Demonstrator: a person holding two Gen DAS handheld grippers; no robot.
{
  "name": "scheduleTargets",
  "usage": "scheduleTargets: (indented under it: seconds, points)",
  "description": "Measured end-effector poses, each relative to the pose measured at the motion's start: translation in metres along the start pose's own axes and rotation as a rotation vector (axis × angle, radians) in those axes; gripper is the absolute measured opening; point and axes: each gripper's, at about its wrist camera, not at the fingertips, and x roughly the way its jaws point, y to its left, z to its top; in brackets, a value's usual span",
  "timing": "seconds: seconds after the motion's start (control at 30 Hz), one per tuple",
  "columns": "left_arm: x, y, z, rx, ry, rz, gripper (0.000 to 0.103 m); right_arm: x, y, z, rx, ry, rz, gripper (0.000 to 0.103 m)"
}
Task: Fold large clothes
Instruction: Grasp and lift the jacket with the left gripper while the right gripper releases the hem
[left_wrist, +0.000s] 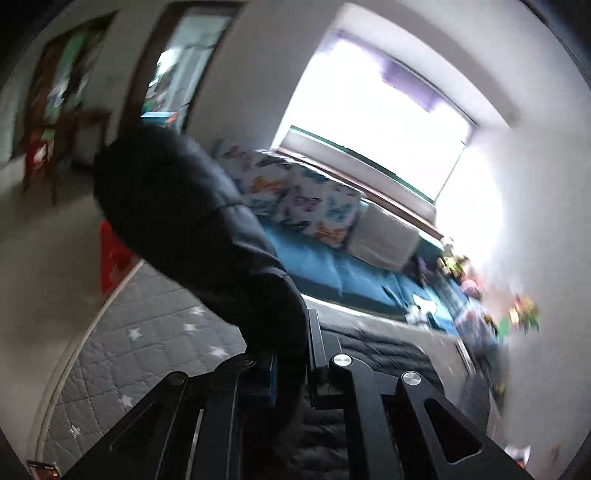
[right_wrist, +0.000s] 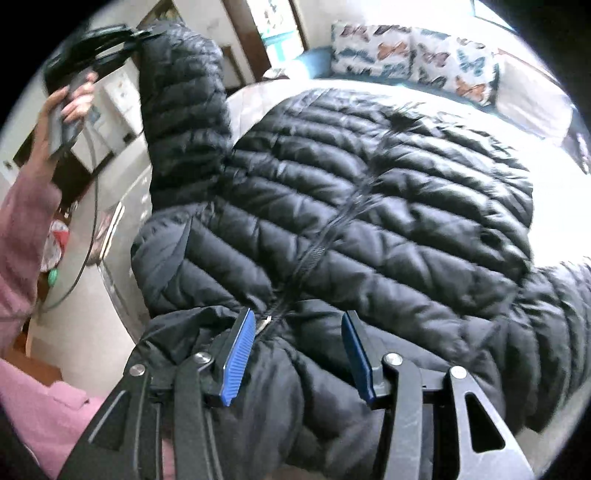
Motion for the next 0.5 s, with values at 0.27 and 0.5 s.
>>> scheduleTargets:
  seconds: [0.27,0.5]
  points:
    - [-0.023,-0.151,-0.101,0.259,0.110,-0.153,0.011,-0.040,-0.038,-0.021,0.125,-0.114,-0.049,0.053]
    - [0.021,-0.227,-0.239,0.343,0.417,-0.284,0.011,-0.045,-0.077,-0.056,0.300,-0.122,-0.067,0.053]
